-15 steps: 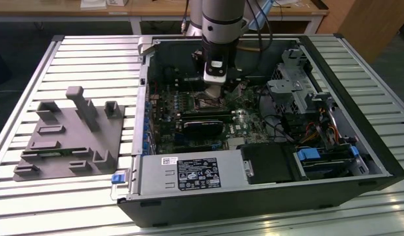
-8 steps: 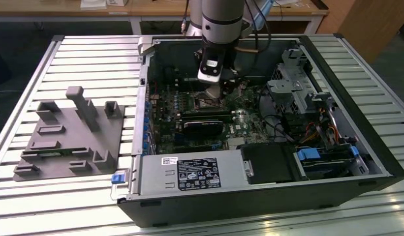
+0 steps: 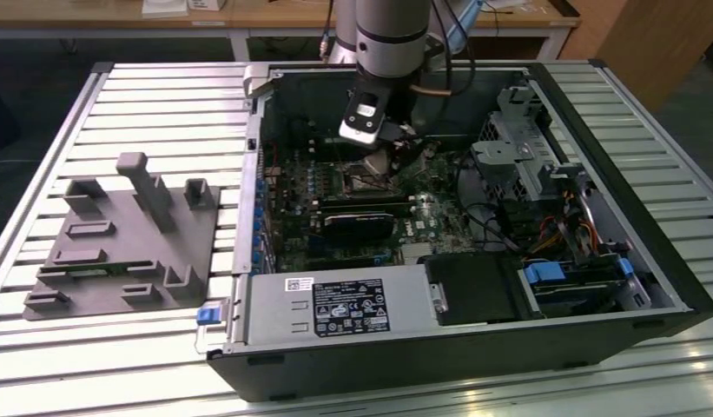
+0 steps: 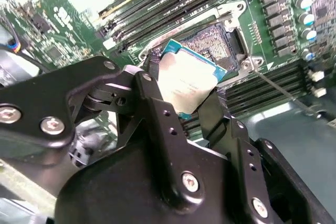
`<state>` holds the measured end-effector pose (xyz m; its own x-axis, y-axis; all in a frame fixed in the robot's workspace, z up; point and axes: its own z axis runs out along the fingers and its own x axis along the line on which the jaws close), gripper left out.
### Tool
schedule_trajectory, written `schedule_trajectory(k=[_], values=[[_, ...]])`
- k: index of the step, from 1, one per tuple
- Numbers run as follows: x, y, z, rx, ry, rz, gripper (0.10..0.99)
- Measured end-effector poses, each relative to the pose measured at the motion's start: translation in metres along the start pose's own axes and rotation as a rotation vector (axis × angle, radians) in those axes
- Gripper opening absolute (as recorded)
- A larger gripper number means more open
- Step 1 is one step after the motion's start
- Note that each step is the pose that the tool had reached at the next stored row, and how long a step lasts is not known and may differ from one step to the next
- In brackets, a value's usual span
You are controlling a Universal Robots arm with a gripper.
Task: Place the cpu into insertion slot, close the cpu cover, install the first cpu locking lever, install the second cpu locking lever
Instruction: 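Place the cpu into insertion slot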
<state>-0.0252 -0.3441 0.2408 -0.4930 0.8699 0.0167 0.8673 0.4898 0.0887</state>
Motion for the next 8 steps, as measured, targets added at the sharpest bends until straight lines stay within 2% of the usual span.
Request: schedule_trajectory(k=[8], values=[[0.0000,-0.0001,0.0004,-0.001,-0.0137,0.134,0.541]])
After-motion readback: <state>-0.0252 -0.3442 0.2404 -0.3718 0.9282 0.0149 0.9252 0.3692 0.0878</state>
